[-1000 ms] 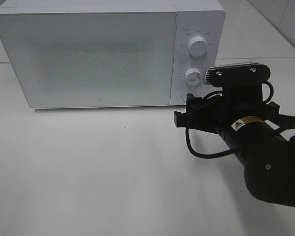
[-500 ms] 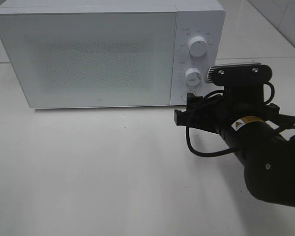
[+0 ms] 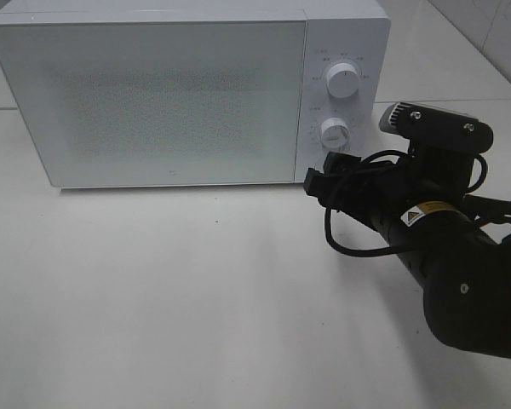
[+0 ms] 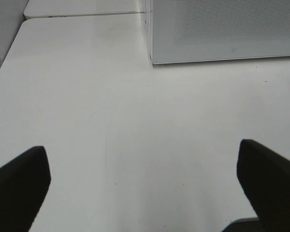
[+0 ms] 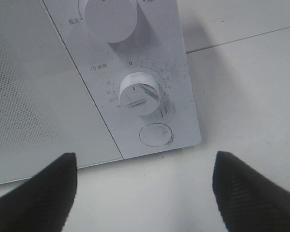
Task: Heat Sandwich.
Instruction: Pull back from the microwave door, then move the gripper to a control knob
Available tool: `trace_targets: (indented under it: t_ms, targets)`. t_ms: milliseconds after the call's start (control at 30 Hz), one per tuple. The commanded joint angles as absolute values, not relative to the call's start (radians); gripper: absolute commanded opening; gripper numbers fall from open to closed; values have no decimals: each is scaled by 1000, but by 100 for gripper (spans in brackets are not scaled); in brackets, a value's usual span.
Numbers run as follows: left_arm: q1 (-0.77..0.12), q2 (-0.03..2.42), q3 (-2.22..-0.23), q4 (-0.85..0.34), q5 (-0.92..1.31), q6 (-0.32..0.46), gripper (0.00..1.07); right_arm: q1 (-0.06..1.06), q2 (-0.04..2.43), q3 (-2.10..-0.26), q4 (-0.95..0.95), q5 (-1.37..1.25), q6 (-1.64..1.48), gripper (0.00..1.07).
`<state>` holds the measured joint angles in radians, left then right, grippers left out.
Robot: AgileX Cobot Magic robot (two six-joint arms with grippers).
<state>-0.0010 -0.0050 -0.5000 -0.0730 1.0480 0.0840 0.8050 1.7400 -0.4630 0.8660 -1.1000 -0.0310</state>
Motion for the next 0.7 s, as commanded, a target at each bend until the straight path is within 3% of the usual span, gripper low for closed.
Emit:
trace_targets:
  t_ms: [33, 700]
  targets:
    - [2, -31, -496, -74, 1037, 80, 98, 808, 1739, -468, 863, -1115, -22, 76]
    - [2, -31, -496, -74, 1037, 80, 98, 697, 1806, -551, 693, -1115, -134, 76]
